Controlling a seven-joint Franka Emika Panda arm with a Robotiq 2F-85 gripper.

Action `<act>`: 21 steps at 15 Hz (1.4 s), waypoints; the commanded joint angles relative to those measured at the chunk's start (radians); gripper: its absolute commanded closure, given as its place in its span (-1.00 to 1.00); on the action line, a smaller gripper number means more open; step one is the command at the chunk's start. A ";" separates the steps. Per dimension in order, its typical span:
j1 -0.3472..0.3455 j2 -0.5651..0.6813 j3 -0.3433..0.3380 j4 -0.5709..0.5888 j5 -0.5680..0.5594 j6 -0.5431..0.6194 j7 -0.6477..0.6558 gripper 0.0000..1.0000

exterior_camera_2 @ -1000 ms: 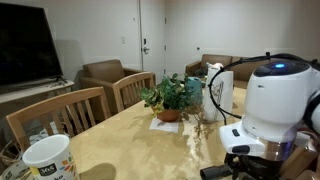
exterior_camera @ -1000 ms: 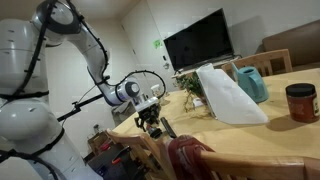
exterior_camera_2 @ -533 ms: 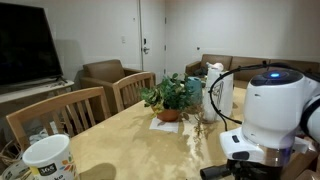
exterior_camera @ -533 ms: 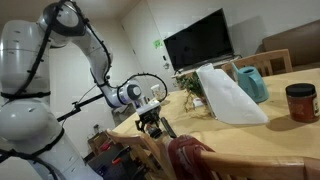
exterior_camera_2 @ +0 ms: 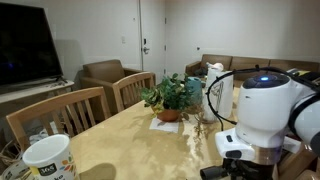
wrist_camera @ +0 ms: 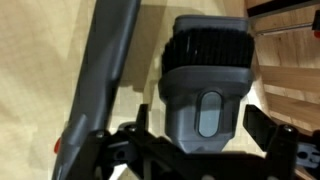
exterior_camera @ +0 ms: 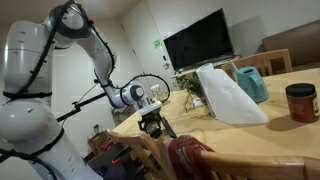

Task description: Move the grey gadget to the right

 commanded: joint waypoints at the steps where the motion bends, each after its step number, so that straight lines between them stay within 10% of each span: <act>1: -0.004 0.009 0.003 0.031 -0.027 -0.016 0.015 -0.31; 4: -0.005 0.008 0.003 0.035 -0.028 -0.012 0.015 0.13; 21: 0.076 -0.130 0.007 -0.060 -0.115 -0.035 0.205 0.13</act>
